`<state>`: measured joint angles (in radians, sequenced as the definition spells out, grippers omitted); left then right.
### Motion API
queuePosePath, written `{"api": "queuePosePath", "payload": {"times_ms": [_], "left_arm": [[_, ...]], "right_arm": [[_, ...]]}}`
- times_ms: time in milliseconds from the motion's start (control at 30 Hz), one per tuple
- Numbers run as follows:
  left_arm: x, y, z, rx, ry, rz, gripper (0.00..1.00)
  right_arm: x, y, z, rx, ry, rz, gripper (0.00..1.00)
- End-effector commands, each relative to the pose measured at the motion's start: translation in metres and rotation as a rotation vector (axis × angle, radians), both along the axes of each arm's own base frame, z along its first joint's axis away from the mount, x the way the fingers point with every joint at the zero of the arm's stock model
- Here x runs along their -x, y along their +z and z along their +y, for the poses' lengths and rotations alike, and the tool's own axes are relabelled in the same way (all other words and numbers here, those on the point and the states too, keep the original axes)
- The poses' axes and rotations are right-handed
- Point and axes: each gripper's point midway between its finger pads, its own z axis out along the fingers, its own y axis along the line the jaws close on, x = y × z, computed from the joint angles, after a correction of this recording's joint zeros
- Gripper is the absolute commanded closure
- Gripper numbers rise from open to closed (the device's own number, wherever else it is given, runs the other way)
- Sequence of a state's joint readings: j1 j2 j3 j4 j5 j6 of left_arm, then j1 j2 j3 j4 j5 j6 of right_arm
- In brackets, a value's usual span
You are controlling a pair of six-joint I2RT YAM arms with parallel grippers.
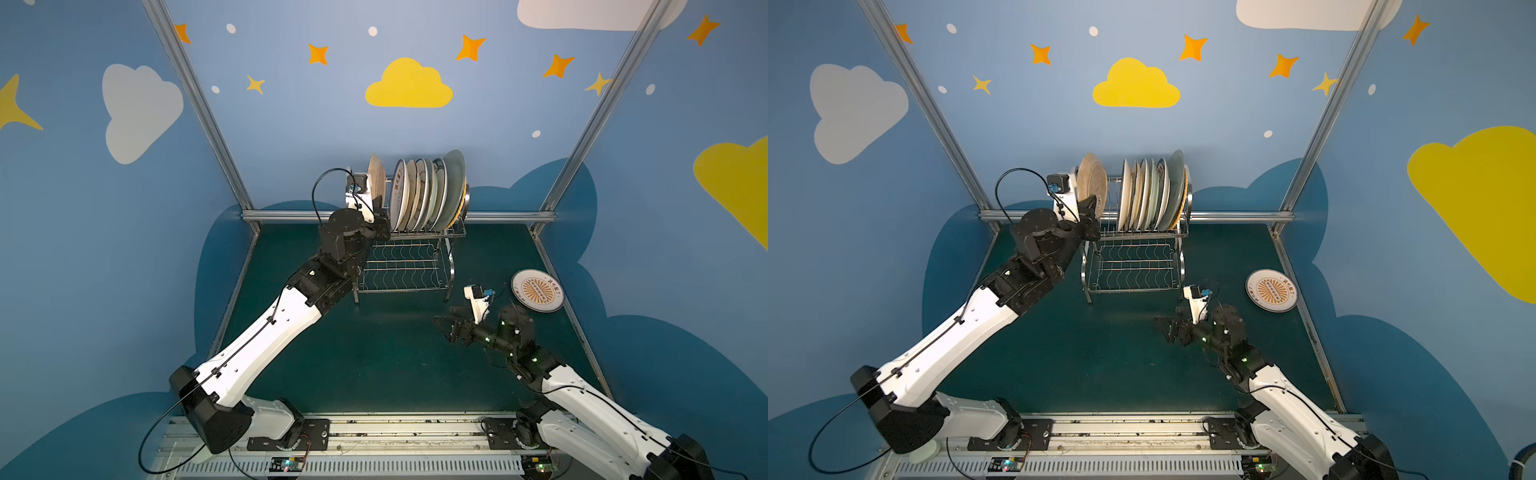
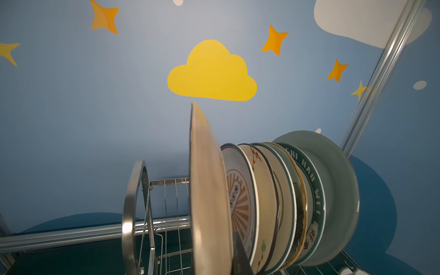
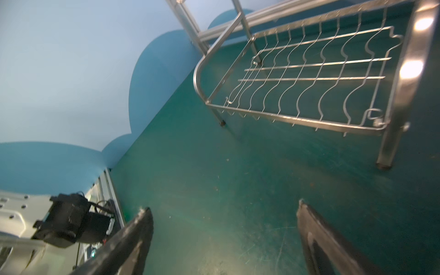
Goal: Load plates into a dish rack
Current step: Place the plate on the dish rack.
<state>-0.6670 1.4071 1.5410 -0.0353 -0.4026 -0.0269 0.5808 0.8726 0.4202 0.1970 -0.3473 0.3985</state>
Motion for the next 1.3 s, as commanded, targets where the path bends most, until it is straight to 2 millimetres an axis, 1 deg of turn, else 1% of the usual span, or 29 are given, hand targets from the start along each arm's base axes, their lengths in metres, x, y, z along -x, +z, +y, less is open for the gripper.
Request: {"api": "queuePosePath", "payload": {"times_ms": [0,200,467,633,767,967,1133,1267], "left_arm": [[-0.001,0.047,0.003,0.111,-0.018,-0.104,0.96],[-0.025,0.033,-0.006,0.09,-0.012,-0.068,0.96],[-0.047,0.013,-0.017,0.049,0.004,-0.037,0.96],[-0.058,0.003,-0.018,0.038,0.031,-0.02,0.96],[-0.065,-0.004,-0.019,0.02,0.051,-0.009,0.96],[-0.07,-0.01,-0.019,-0.021,0.07,-0.011,0.96],[-0.074,-0.017,-0.015,-0.025,0.101,0.0,0.96],[-0.074,-0.014,-0.013,0.0,0.105,-0.013,0.96]], "right_arm": [[-0.001,0.012,0.008,0.026,0.027,-0.069,0.08],[0.002,0.011,0.012,0.052,0.035,-0.082,0.08],[0.003,0.01,0.013,0.061,0.04,-0.086,0.08],[0.004,0.009,0.015,0.066,0.05,-0.085,0.08],[0.003,0.009,0.015,0.069,0.048,-0.086,0.08],[0.004,0.008,0.016,0.07,0.054,-0.082,0.08],[0.004,0.009,0.018,0.073,0.058,-0.083,0.08],[0.004,0.006,0.018,0.076,0.06,-0.077,0.08]]}}
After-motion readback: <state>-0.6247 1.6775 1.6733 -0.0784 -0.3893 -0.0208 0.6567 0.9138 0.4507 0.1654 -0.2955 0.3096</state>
